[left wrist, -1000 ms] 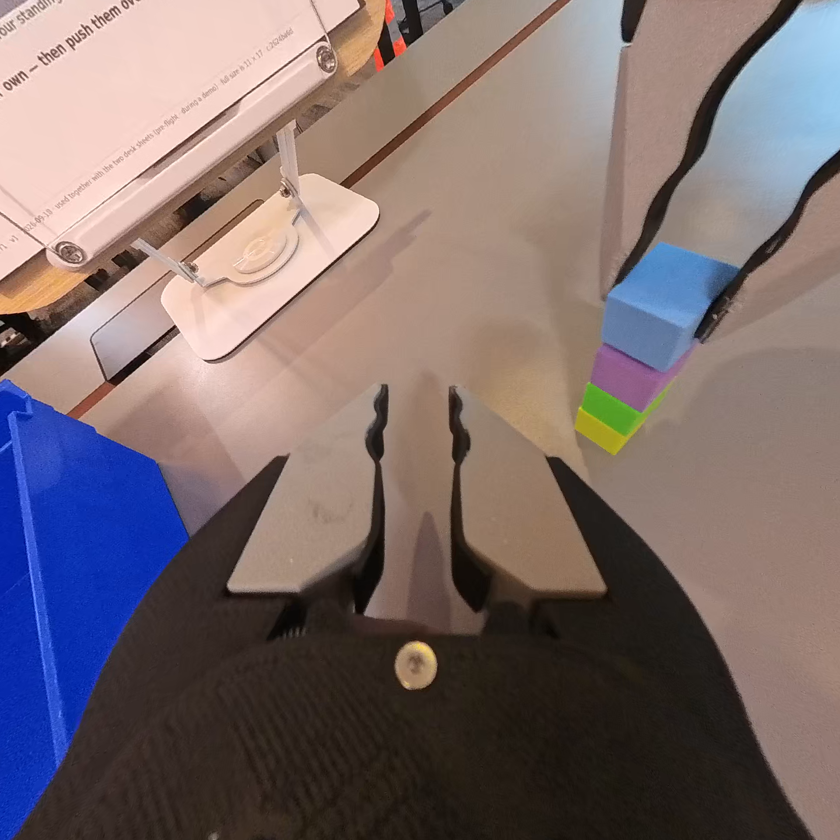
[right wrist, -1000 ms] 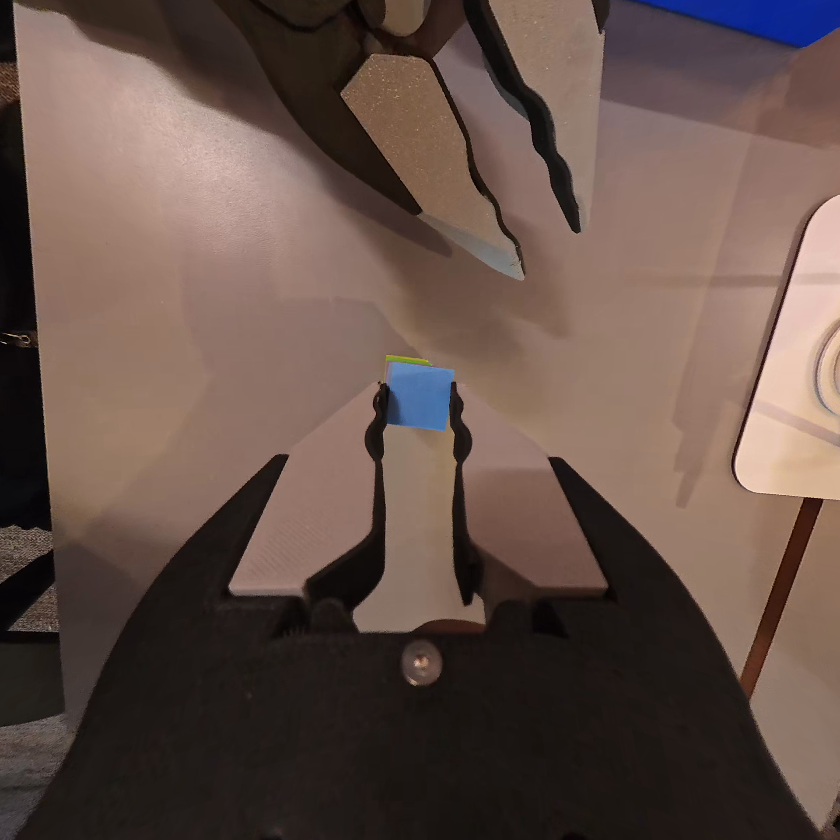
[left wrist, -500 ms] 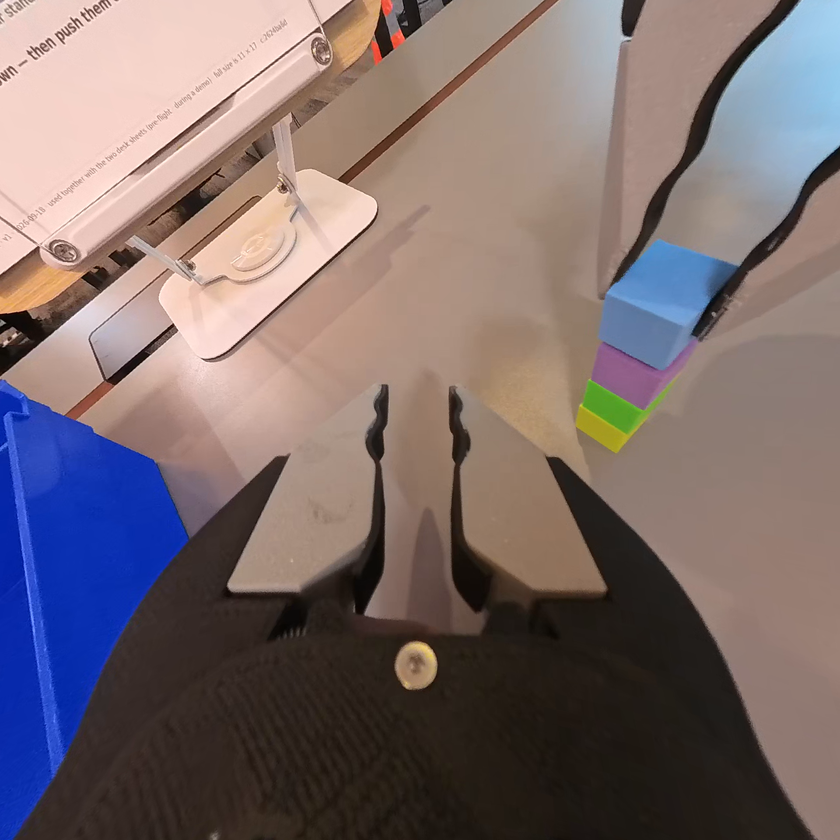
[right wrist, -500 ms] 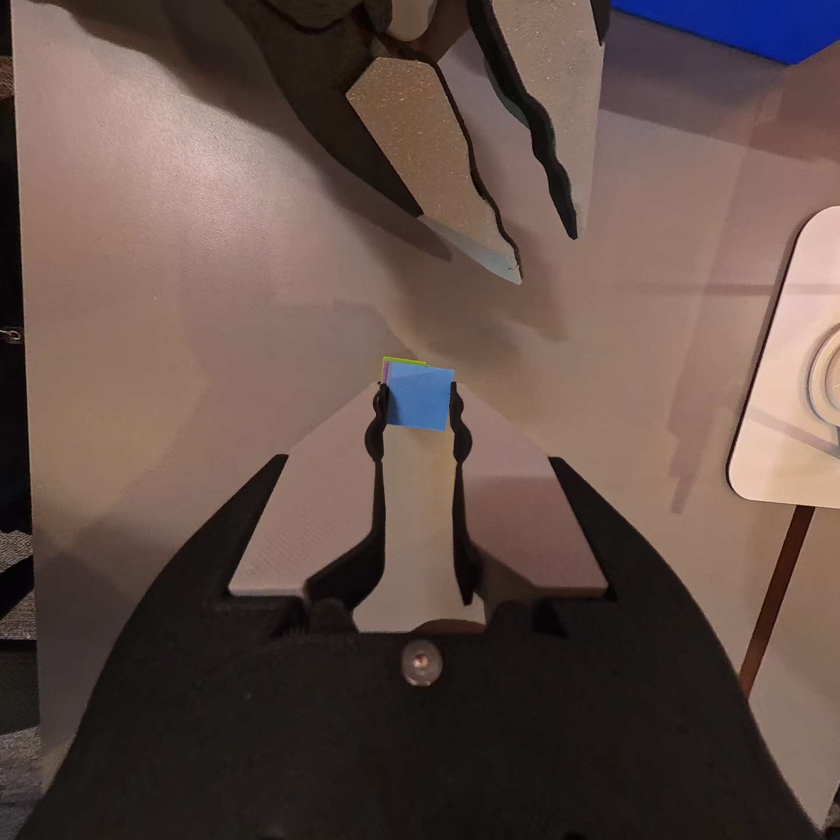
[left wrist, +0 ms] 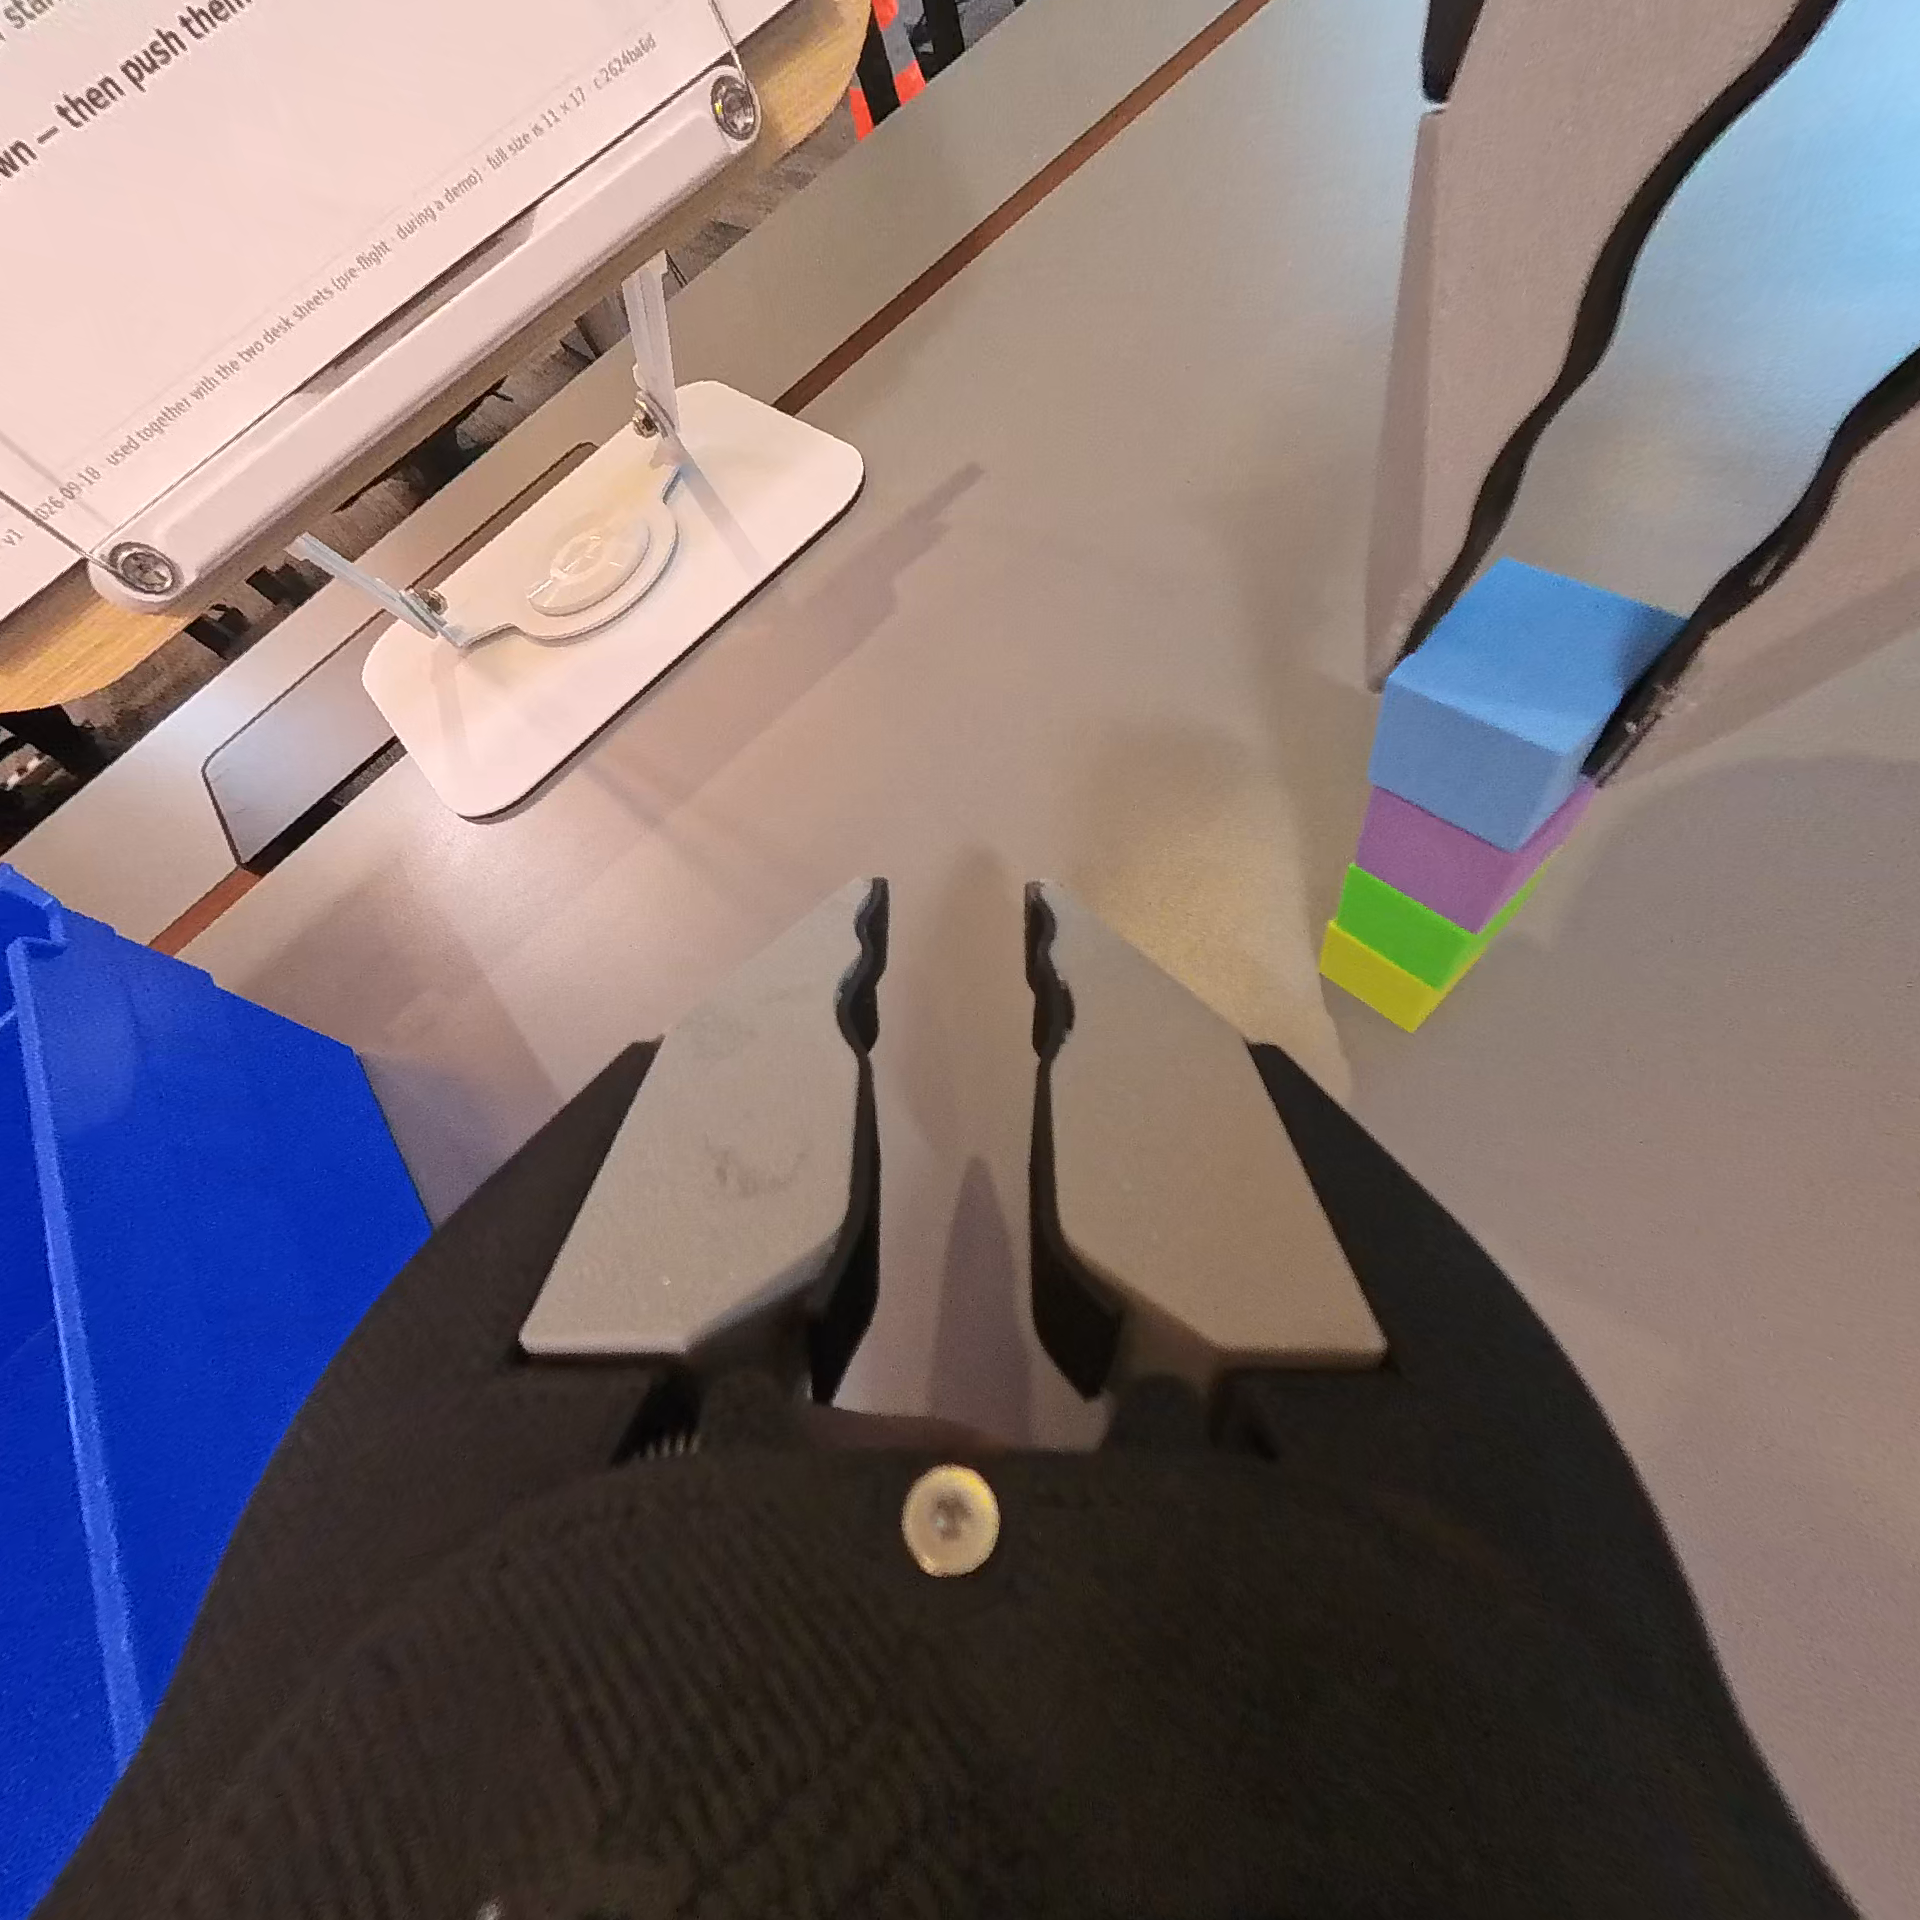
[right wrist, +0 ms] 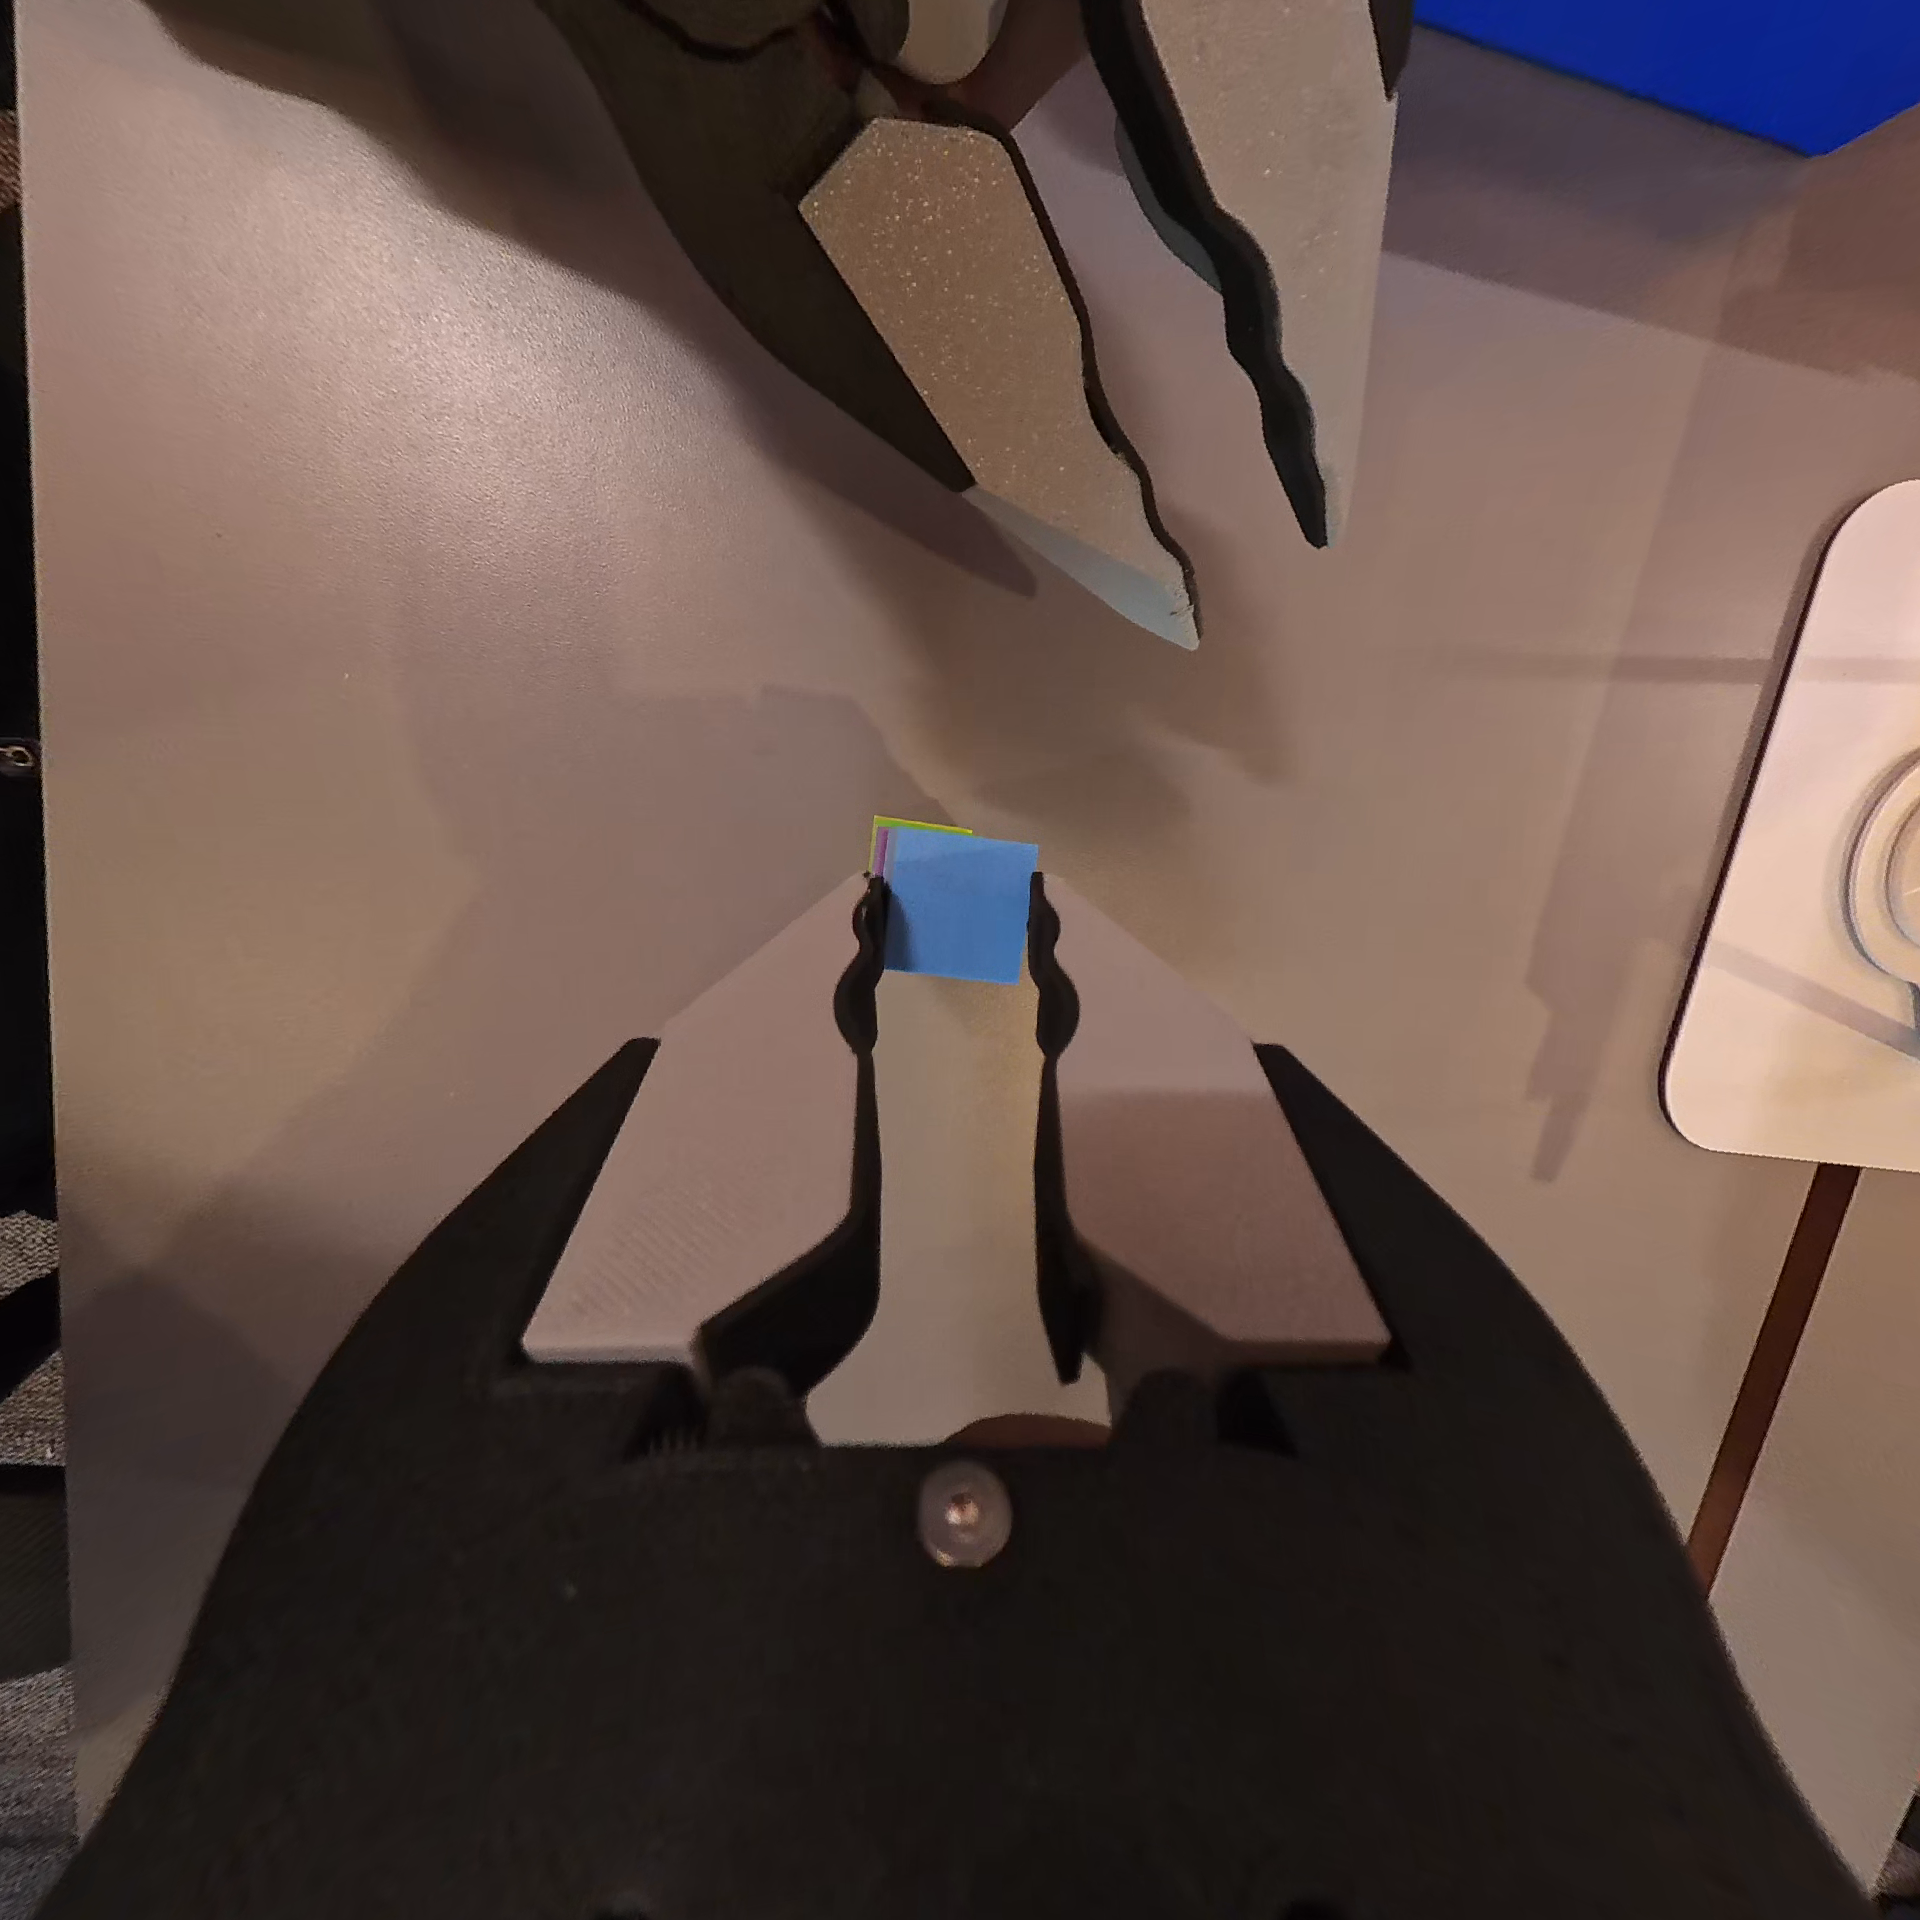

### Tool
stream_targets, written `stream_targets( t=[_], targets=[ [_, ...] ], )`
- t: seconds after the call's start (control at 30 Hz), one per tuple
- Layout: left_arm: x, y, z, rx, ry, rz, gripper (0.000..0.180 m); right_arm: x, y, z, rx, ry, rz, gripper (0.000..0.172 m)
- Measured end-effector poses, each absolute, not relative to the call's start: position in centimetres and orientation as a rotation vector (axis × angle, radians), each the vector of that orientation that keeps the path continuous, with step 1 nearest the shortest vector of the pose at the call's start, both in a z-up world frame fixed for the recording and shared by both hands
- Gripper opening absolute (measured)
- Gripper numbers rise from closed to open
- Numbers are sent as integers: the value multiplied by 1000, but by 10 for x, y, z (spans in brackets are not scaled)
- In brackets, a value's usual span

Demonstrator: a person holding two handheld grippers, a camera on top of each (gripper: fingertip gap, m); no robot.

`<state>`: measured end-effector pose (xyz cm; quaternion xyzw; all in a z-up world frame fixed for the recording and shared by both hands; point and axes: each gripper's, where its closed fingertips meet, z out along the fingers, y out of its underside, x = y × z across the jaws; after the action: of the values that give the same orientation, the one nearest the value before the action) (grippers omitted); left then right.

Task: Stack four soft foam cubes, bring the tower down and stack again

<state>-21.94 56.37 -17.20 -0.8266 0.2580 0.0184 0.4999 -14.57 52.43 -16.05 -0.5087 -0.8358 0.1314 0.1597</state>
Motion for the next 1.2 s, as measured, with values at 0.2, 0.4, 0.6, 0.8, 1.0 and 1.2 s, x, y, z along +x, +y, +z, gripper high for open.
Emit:
stream_targets(
  t=[0.2, 0.4, 0.6, 0.8, 1.0, 1.2],
  targets=[
    [-219, 564, -173, -2001, 626, 46, 24, -147, 524, -160, -1452, -2379, 381, 24],
    [-220, 564, -172, -2001, 624, 47, 23, -147, 524, -160, -1452, -2379, 387, 24],
    [-220, 564, -173, -2001, 623, 48, 23, -146, 523, -161, -1450, -2381, 384, 24],
    [-220, 564, -173, -2002, 620, 47, 23, -146, 524, -161, -1452, -2378, 386, 24],
    [-220, 563, -173, -2005, 618, 45, 23, -148, 524, -161, -1451, -2372, 395, 24],
    [-220, 564, -174, -2008, 619, 44, 23, -147, 524, -161, -1456, -2371, 399, 25]
  ],
)
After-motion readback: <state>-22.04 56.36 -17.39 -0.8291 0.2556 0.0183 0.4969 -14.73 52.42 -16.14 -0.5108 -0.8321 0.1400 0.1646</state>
